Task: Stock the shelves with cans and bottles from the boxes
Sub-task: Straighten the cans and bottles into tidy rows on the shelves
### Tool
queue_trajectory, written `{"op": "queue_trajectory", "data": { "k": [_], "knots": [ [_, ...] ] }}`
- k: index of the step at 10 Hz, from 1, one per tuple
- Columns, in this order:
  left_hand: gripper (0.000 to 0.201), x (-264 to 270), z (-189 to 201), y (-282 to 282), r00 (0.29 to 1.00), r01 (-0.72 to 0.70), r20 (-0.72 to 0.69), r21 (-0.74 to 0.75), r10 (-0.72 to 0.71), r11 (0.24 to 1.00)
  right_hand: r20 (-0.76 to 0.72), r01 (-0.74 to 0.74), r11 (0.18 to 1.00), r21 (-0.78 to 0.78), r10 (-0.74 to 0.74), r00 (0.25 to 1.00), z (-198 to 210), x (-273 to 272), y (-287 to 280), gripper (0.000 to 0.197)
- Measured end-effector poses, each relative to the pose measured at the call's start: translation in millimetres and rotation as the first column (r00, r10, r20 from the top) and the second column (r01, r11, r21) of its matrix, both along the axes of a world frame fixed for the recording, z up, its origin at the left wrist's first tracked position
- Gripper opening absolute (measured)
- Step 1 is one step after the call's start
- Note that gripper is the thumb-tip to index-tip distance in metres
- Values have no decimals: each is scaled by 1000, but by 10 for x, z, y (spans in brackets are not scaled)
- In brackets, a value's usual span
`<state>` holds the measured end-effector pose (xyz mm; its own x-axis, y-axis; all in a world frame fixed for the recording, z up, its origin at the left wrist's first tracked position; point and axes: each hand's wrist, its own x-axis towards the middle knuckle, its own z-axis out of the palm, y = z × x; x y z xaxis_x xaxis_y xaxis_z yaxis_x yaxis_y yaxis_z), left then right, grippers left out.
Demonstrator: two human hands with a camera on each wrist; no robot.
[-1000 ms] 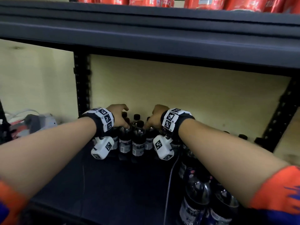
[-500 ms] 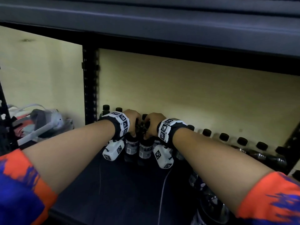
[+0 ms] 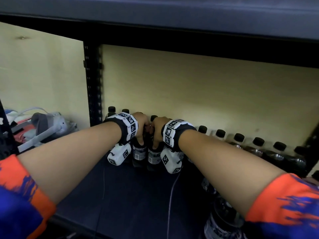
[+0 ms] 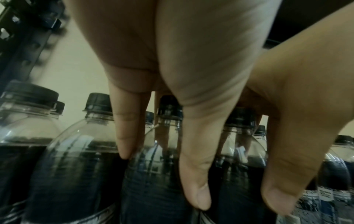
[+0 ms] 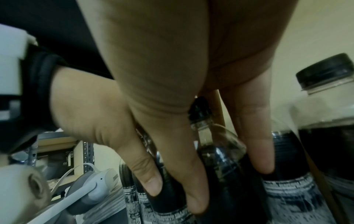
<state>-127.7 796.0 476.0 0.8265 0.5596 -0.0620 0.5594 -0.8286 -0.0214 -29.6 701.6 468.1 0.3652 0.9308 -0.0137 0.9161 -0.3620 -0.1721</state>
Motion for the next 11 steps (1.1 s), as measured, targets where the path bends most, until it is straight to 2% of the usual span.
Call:
{"op": "queue_trajectory", "data": {
  "k": [2,5,7,8,11],
  "knots": [
    [64,-57,-105,-56,1000,-3,8,-50,4,999,14,9,1000,-6,-9,1000,-29,-48,-64,61],
    [52,-344,55,-141,991,-62,106,-170,81,983,13,31,999,-30,-31,999,155,-88,-214,67],
    [48,-548,280,-336,984,-18,174,-161,46,987,55,53,995,-85,-49,997,425,-202,-496,68],
    [50,-659,393,-497,979,26,202,-147,4,989,66,62,992,-110,-55,996,577,-239,-708,58],
    [51,-864,545,-944,984,70,175,-177,-38,982,67,59,997,-45,-56,996,779,-418,-1337,55]
  ]
}}
